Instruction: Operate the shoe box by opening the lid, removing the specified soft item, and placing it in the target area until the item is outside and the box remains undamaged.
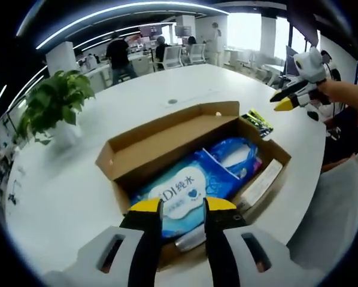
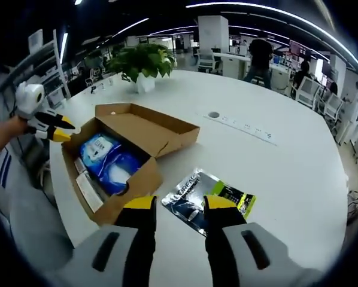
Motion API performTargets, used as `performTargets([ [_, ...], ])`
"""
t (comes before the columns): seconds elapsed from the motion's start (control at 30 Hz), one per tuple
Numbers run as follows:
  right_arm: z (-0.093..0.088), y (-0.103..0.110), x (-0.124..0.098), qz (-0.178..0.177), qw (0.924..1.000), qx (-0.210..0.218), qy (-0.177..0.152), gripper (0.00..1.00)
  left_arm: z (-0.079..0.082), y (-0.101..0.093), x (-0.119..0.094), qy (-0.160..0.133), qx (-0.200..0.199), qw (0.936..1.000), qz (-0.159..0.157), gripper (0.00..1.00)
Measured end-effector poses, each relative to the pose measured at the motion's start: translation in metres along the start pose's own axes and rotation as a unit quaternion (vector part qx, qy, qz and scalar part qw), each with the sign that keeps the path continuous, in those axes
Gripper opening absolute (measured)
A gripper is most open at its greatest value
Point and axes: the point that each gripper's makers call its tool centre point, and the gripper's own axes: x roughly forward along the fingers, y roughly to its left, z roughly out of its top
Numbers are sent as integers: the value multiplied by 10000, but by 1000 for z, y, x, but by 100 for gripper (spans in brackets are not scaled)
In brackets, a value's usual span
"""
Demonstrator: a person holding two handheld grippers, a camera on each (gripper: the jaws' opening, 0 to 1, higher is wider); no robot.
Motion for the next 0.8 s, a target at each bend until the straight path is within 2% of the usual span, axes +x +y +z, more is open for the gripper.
performTargets([
  [0.33,15,43,12,386,9991,-83,-131,30,-24,21,-14,67,-250,9994,245,25],
  [0.8,24,82,39,820,9964,-215,-91,30,-51,44,-16,202,-610,9968,479,22],
])
